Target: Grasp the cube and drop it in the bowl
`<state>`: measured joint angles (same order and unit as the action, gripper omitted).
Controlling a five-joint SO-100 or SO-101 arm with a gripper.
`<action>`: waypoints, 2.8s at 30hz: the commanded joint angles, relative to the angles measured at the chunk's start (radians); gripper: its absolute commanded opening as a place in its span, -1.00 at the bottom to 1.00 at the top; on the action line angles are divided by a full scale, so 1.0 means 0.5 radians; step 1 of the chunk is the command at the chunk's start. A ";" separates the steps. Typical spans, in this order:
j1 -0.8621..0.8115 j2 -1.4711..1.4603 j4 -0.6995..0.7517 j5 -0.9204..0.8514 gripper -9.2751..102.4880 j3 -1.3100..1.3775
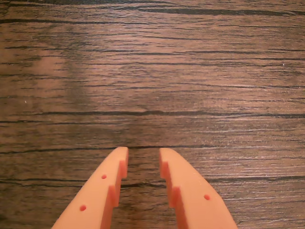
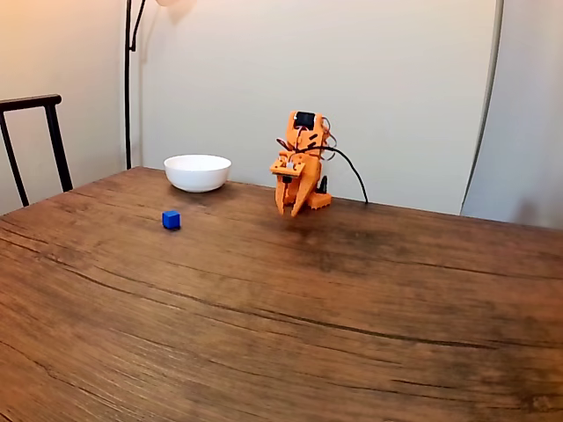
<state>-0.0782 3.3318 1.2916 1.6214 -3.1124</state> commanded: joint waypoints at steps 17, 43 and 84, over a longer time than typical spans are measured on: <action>-0.012 -0.025 0.123 -0.021 -0.69 0.003; -0.012 -0.025 0.123 -0.021 -0.69 0.003; -0.764 -0.021 -0.040 -0.230 -0.70 0.037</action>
<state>-0.4188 3.3318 1.2671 1.5033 -3.1155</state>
